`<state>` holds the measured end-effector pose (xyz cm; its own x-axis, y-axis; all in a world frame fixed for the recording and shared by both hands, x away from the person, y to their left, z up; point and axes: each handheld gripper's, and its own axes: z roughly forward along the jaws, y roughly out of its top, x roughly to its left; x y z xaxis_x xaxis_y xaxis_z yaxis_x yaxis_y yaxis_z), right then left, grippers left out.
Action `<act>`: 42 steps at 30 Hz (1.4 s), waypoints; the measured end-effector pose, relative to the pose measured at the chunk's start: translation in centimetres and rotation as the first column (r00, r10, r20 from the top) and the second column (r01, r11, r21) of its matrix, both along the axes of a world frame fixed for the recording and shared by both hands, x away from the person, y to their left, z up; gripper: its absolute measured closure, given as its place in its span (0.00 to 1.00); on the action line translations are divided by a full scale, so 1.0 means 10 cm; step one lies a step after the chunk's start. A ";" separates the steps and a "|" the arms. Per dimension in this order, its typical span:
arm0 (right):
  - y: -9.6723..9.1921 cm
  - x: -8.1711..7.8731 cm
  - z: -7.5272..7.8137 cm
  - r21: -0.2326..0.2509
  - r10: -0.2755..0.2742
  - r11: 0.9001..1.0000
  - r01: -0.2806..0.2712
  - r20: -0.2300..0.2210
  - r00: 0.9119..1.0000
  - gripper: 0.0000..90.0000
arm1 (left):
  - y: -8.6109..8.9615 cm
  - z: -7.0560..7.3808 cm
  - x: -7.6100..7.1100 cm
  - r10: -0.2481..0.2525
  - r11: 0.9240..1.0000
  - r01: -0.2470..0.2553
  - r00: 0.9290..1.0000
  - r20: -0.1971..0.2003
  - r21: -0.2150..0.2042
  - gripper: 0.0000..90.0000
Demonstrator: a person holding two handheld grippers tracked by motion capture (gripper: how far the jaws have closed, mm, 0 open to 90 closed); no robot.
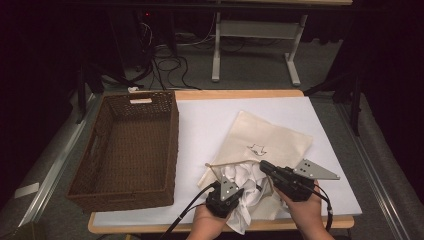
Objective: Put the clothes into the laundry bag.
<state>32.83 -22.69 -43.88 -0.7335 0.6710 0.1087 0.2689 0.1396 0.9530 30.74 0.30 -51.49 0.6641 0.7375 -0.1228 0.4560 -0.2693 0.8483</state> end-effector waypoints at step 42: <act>0.00 0.00 -0.04 -0.003 -0.014 1.000 0.014 -0.007 1.000 0.96 | 0.08 0.21 0.21 0.123 0.980 -0.093 0.978 0.166 -0.176 0.40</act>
<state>32.84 -22.70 -44.28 -0.7234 0.6814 0.1114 0.2774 0.1391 0.9506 32.79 1.10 -49.38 0.6035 0.7852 -0.1388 0.3152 -0.0750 0.9461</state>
